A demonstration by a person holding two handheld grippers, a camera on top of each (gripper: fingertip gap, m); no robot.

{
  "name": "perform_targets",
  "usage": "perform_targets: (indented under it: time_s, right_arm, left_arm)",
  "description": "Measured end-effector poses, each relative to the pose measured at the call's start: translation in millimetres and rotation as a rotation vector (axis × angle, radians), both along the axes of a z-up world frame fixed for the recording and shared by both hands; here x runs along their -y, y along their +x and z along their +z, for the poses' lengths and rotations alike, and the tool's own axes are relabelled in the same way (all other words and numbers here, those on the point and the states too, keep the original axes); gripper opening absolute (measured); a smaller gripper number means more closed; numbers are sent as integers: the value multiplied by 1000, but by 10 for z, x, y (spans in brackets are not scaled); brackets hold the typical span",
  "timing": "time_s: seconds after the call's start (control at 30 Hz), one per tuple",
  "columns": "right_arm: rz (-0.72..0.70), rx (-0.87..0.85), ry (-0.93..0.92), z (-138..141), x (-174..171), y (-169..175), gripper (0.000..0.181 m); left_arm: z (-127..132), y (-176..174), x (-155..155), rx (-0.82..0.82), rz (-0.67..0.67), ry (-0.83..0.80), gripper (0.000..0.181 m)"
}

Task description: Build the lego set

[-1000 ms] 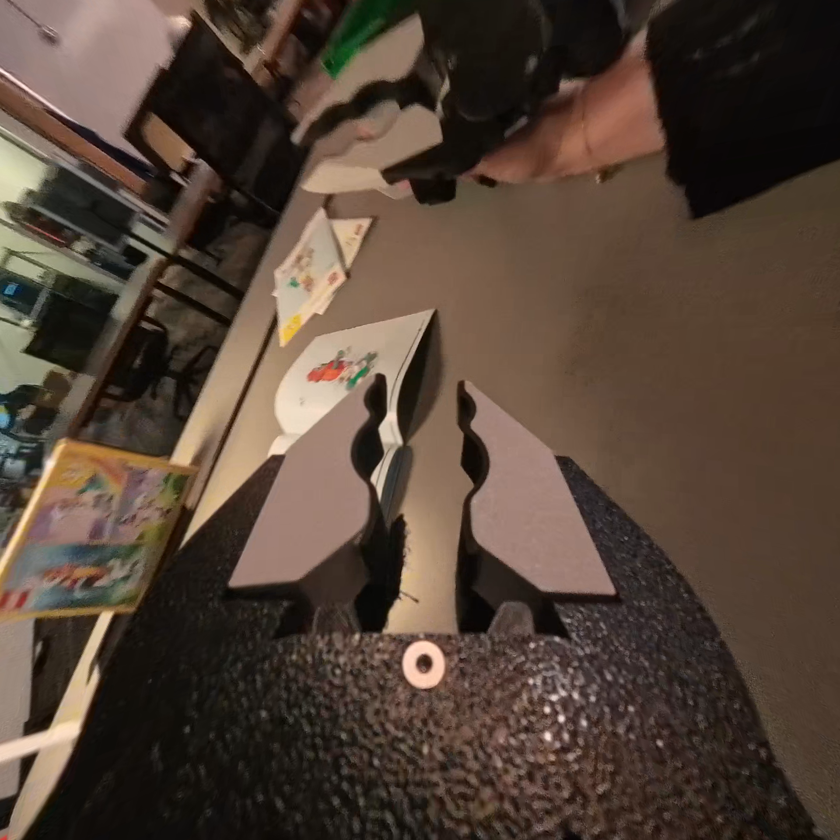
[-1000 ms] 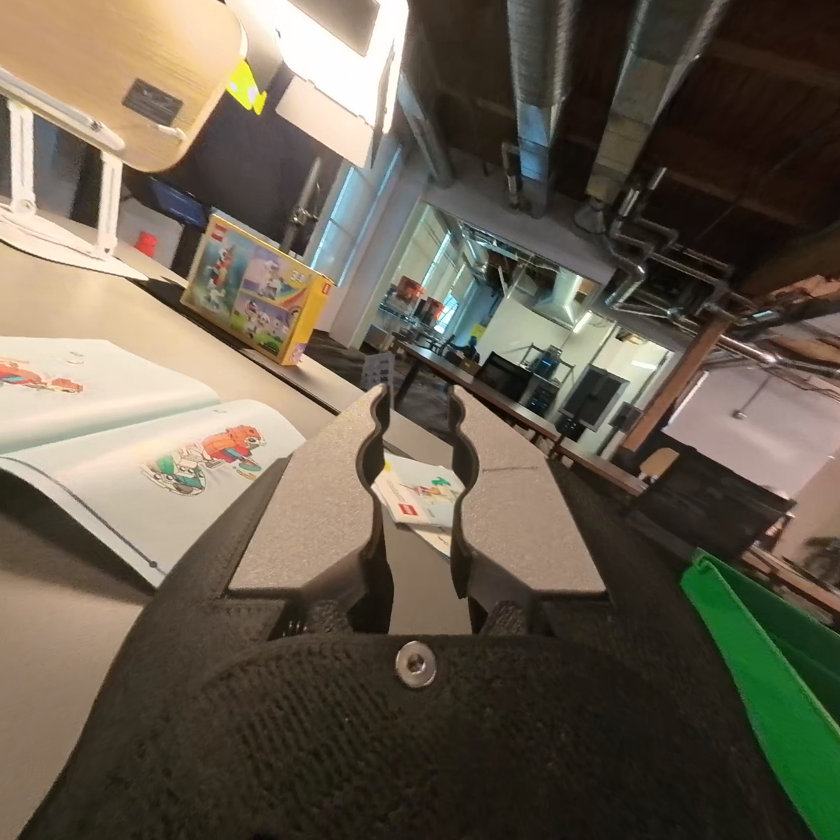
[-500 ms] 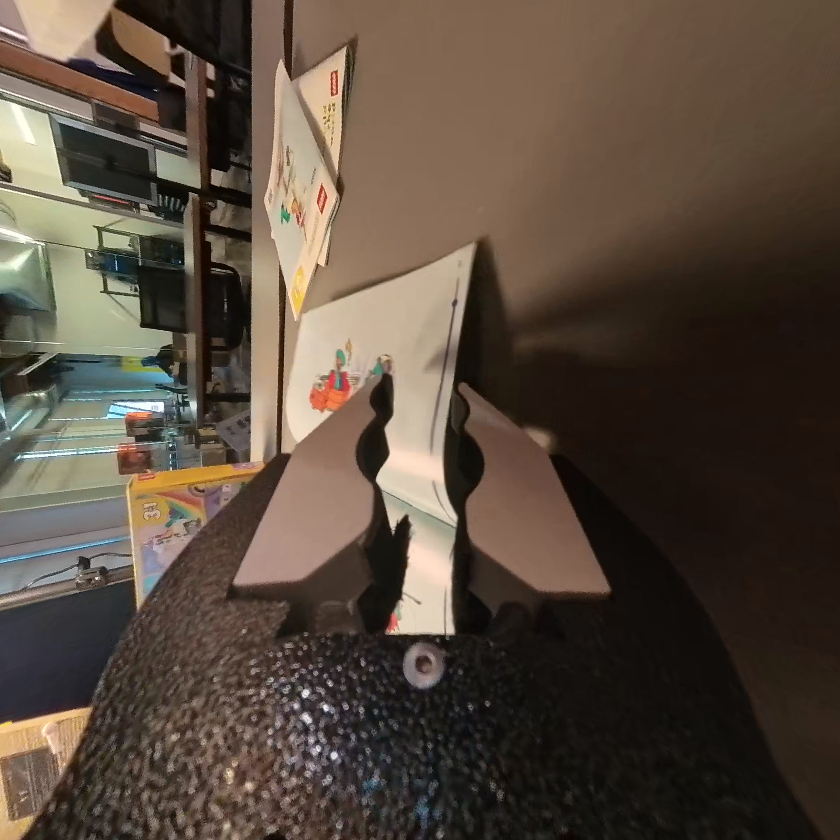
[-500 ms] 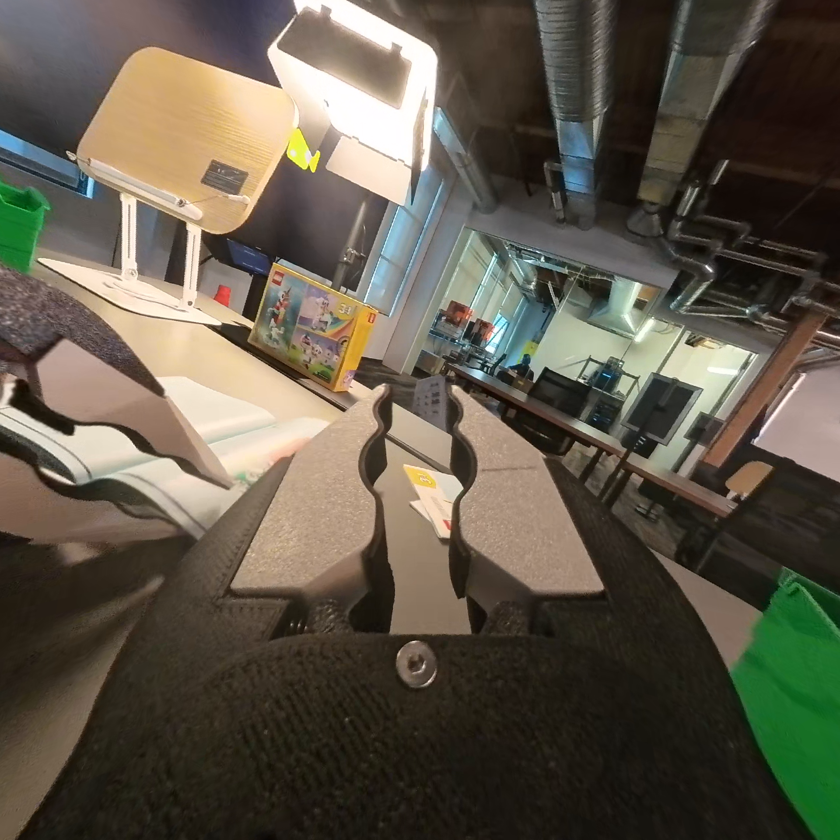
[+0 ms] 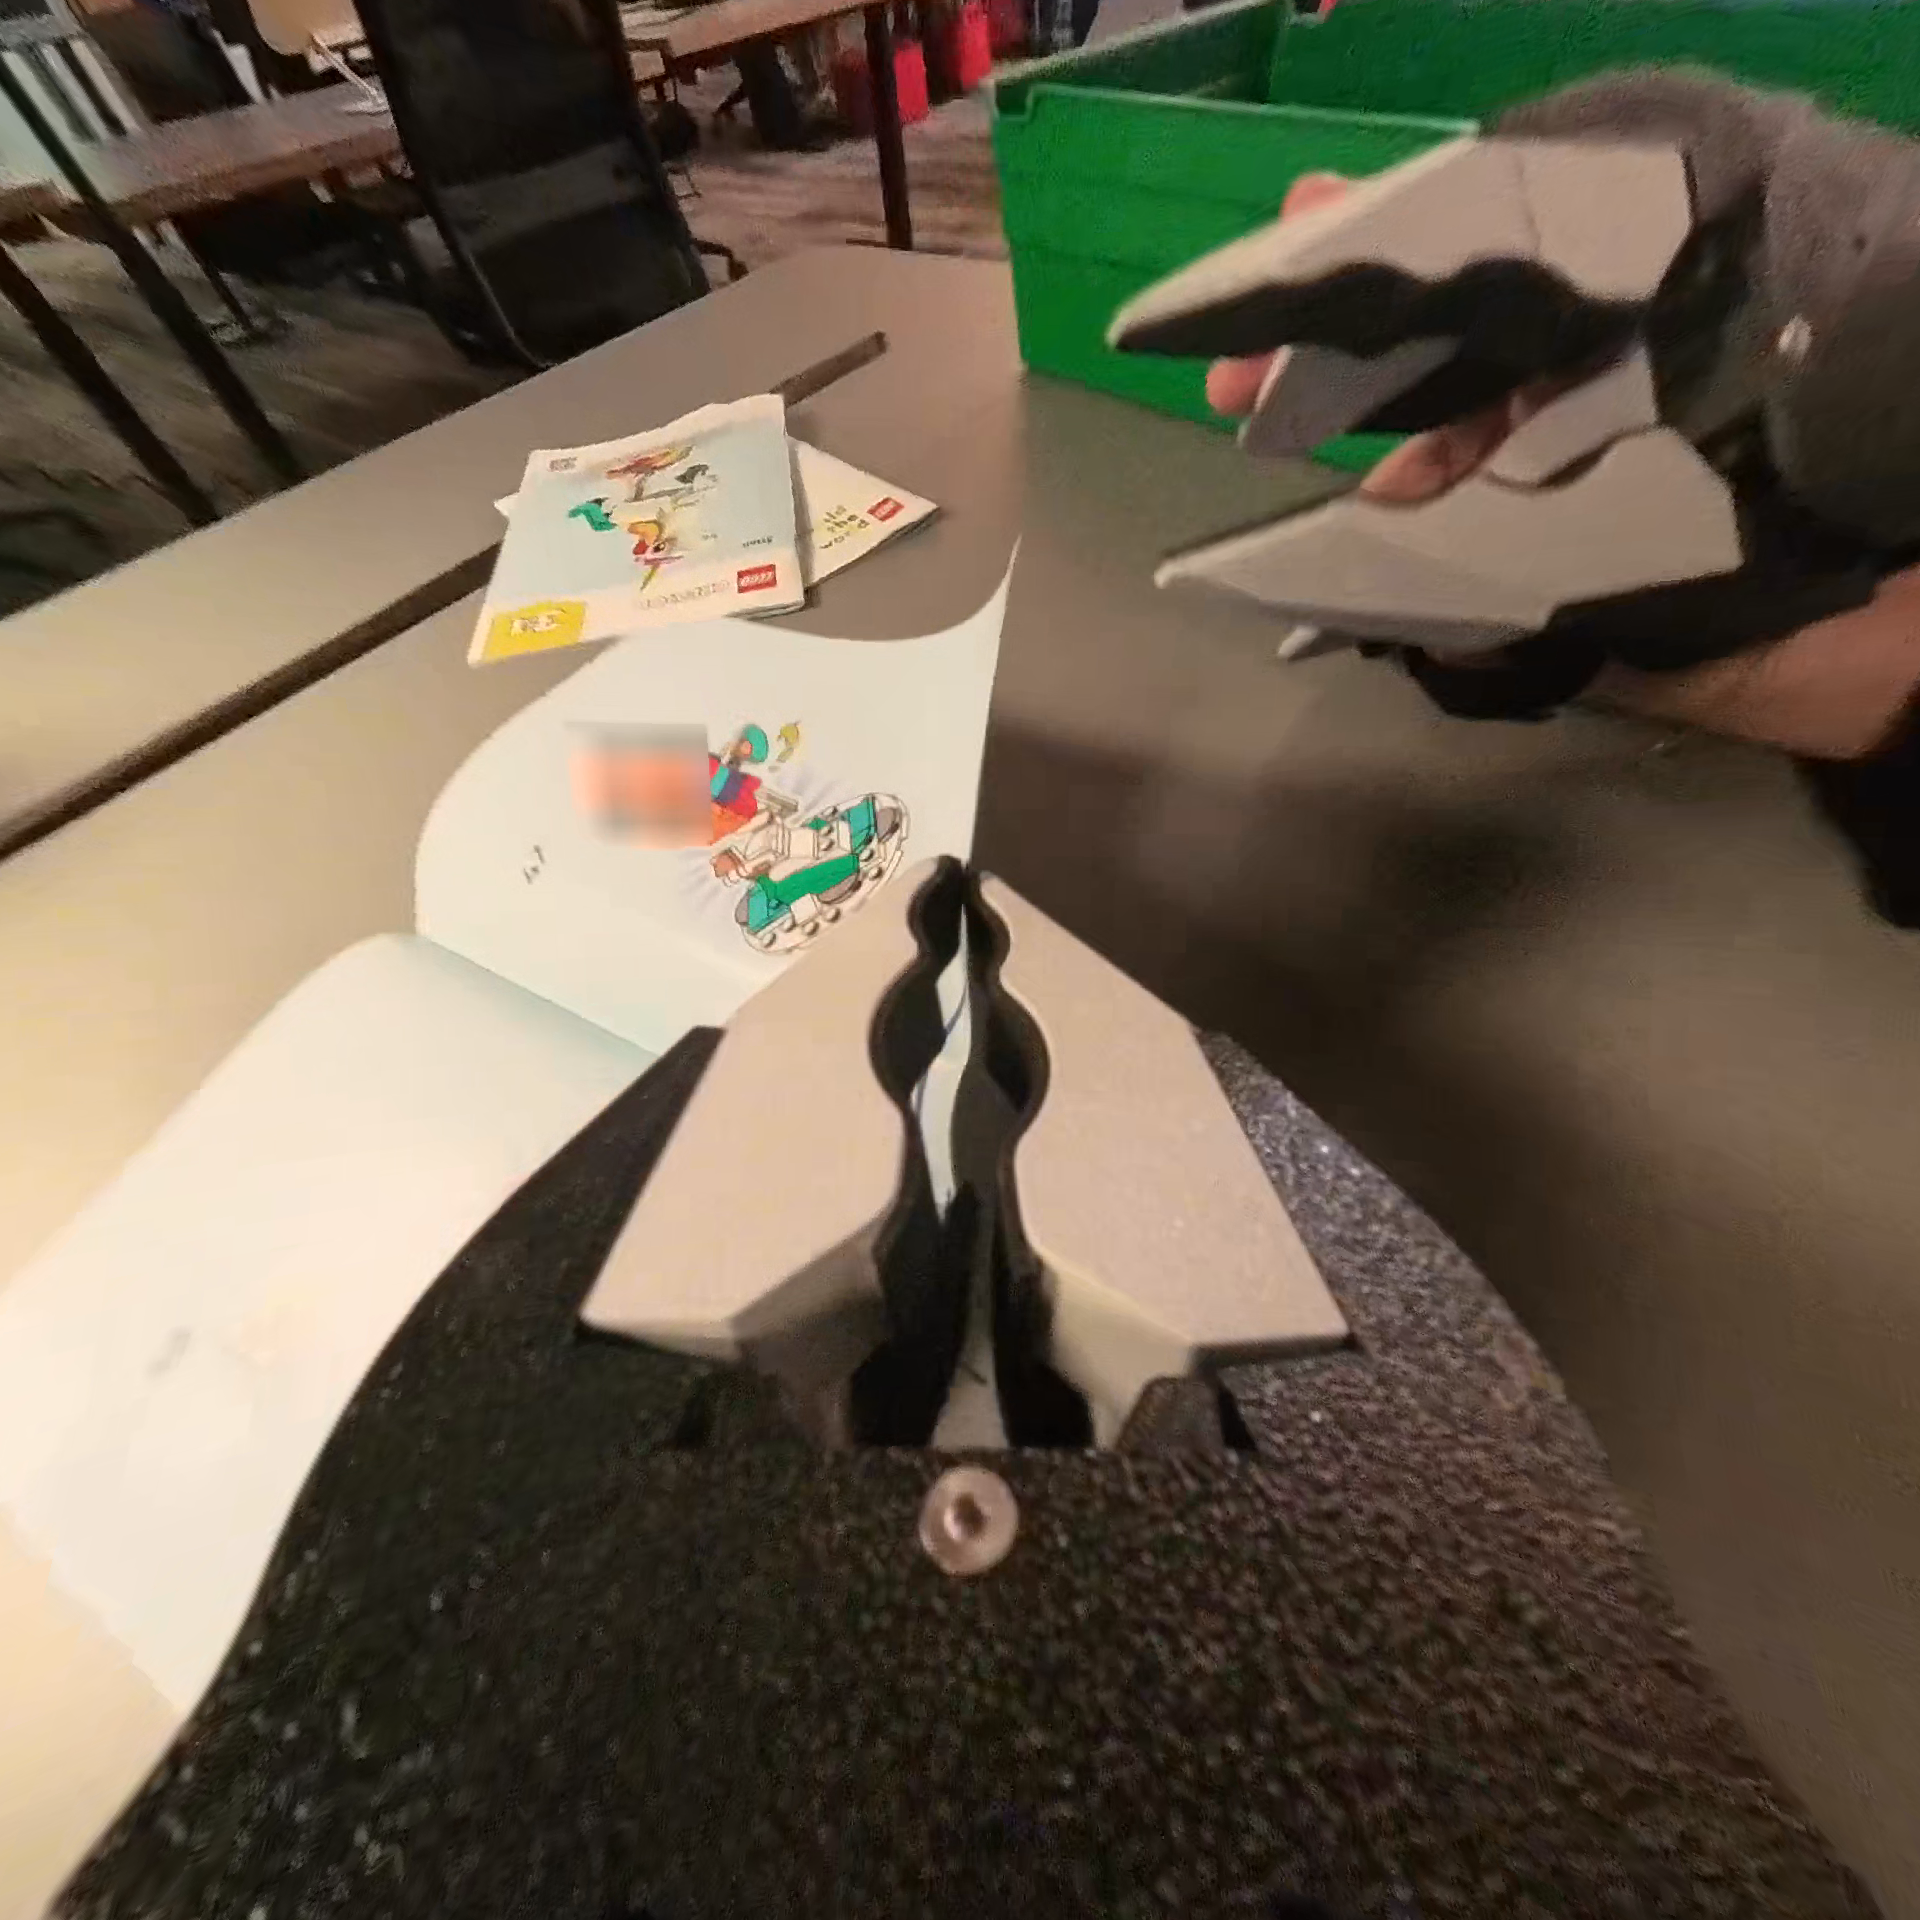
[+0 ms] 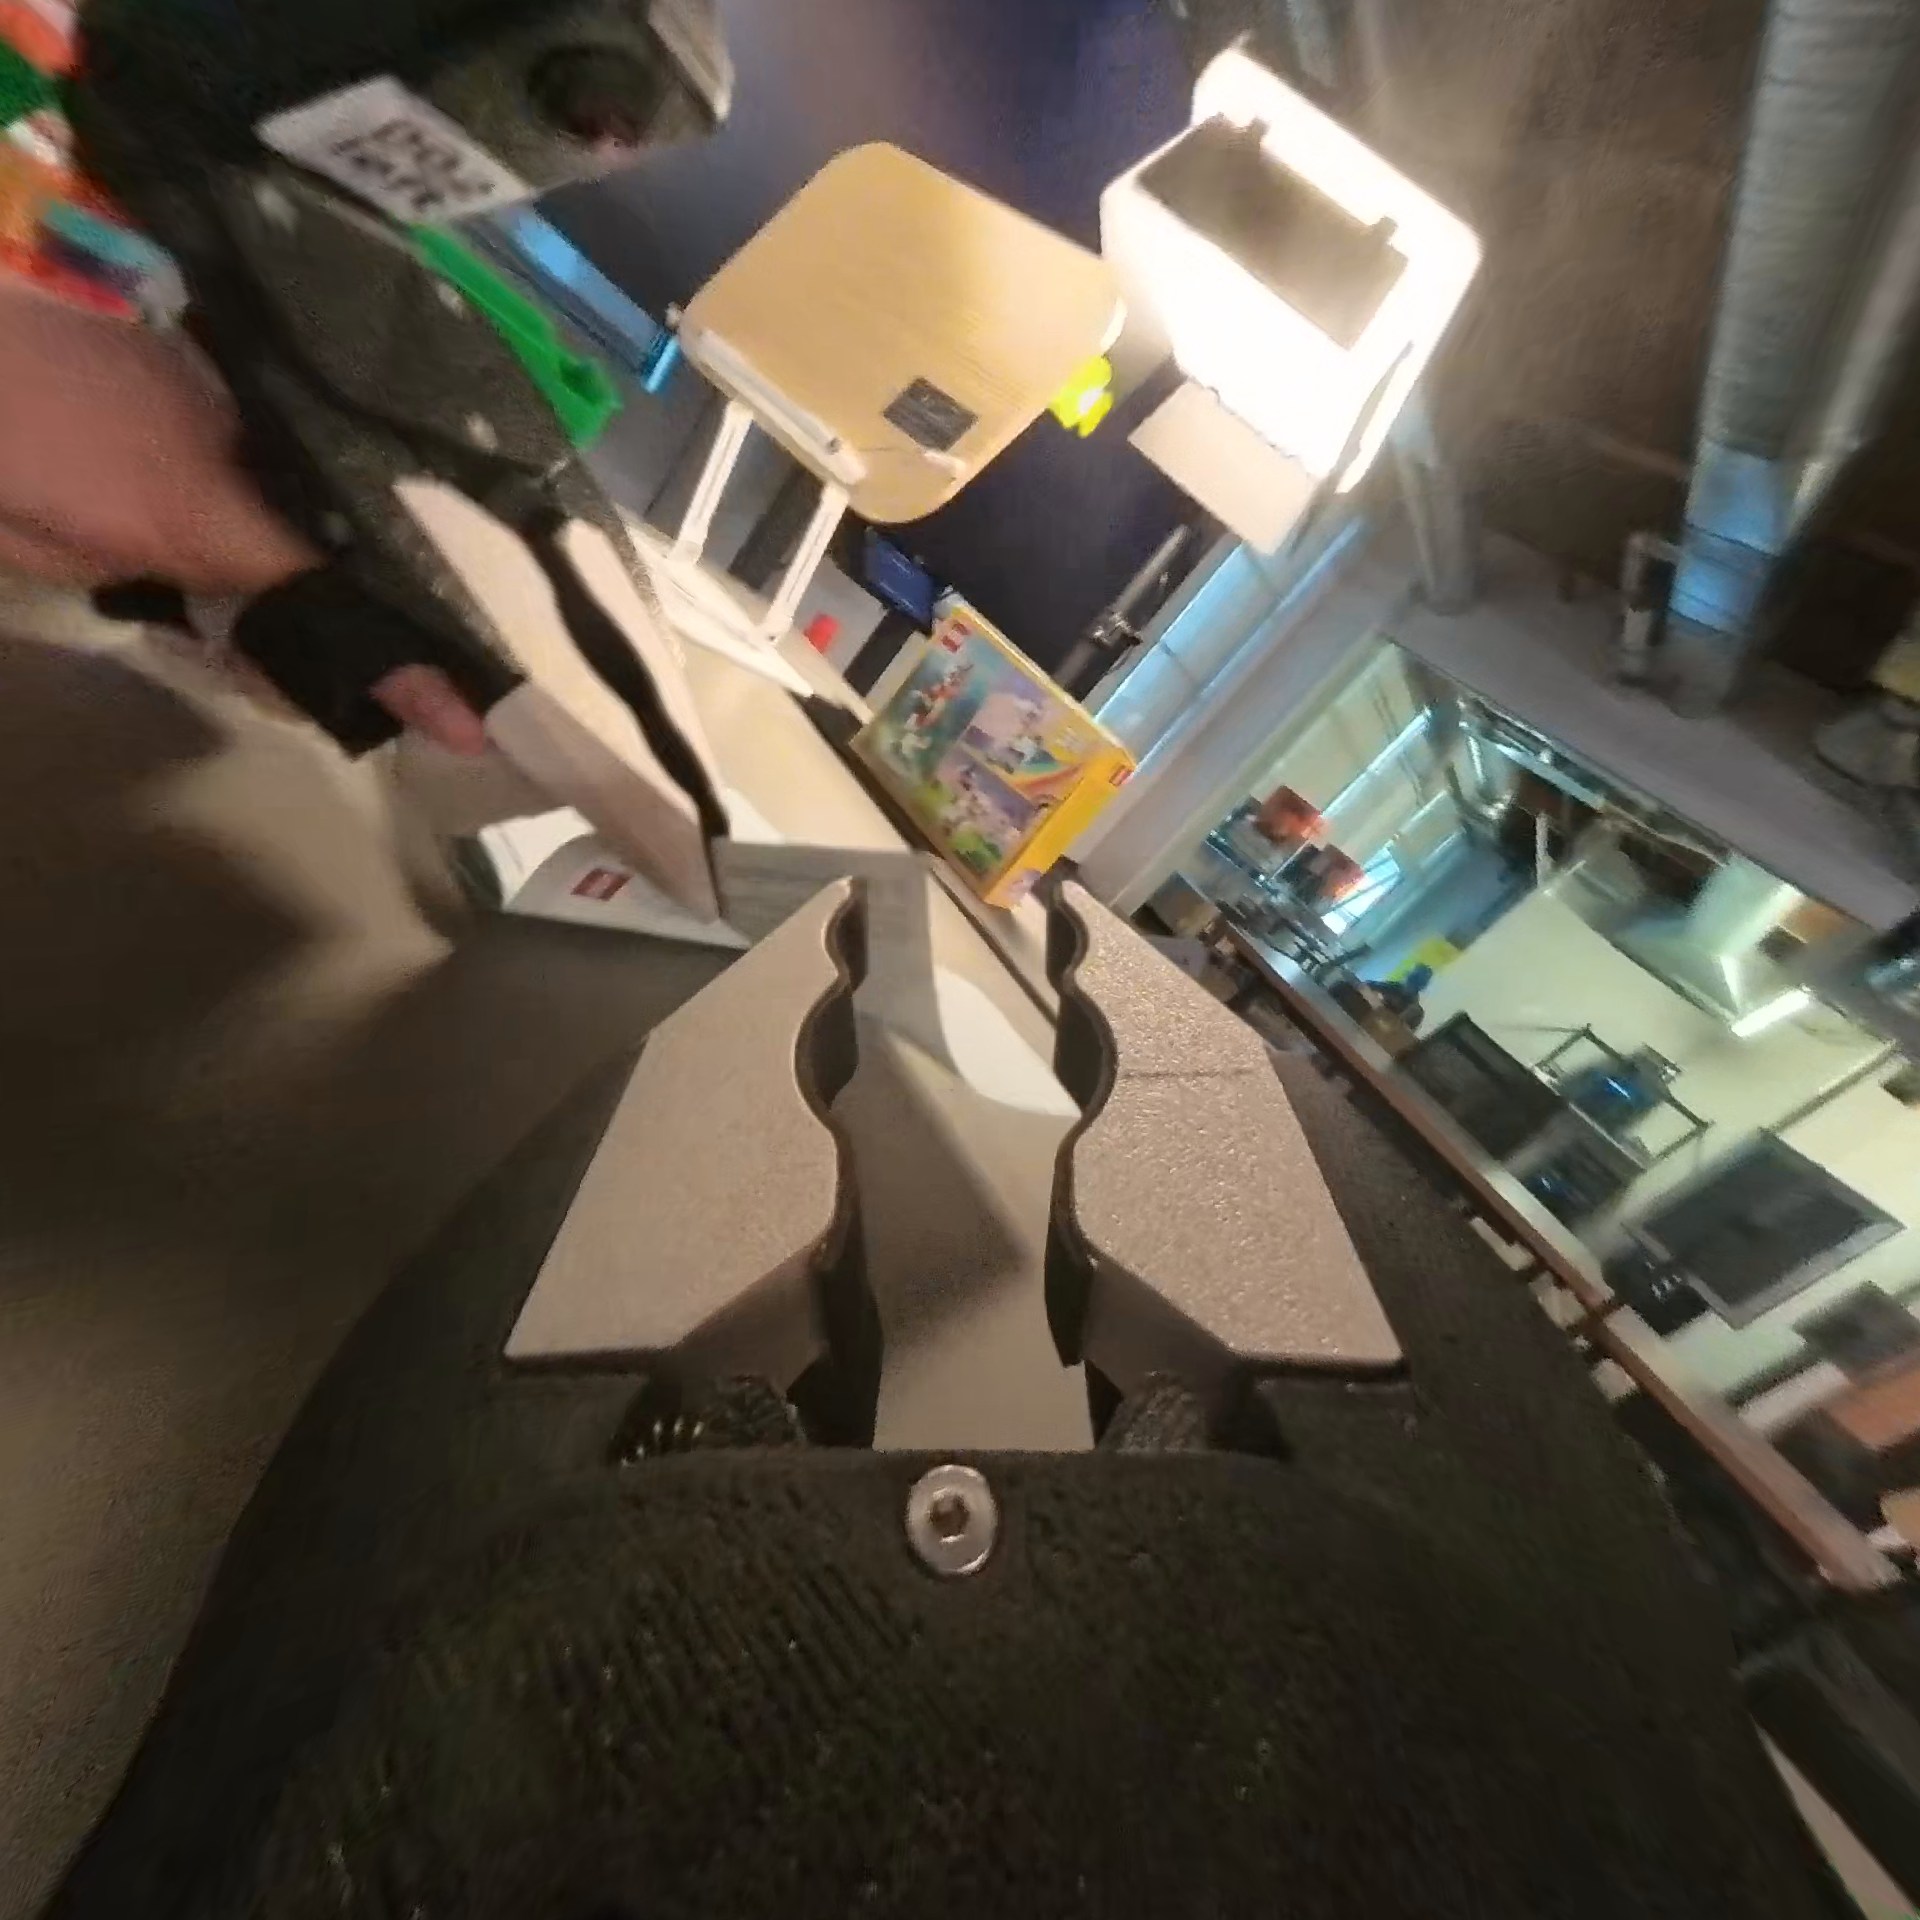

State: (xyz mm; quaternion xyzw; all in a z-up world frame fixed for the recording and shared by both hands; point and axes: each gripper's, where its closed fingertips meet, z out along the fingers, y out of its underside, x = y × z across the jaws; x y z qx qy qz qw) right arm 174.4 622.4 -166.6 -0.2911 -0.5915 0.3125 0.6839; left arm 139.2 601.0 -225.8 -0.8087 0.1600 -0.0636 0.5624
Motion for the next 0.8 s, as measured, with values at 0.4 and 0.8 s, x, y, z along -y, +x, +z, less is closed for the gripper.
perform_targets:
  time_s: [0.4, 0.8]
  right_arm:
    - [79, 162, 49, -296, 214, -115, 28]
    - [68, 167, 64, -306, 212, -116, 24]
  left_arm:
    - [-67, -45, 40, -114, -19, 15, 0]
    - [-52, -50, 29, -153, -12, 29, 0]
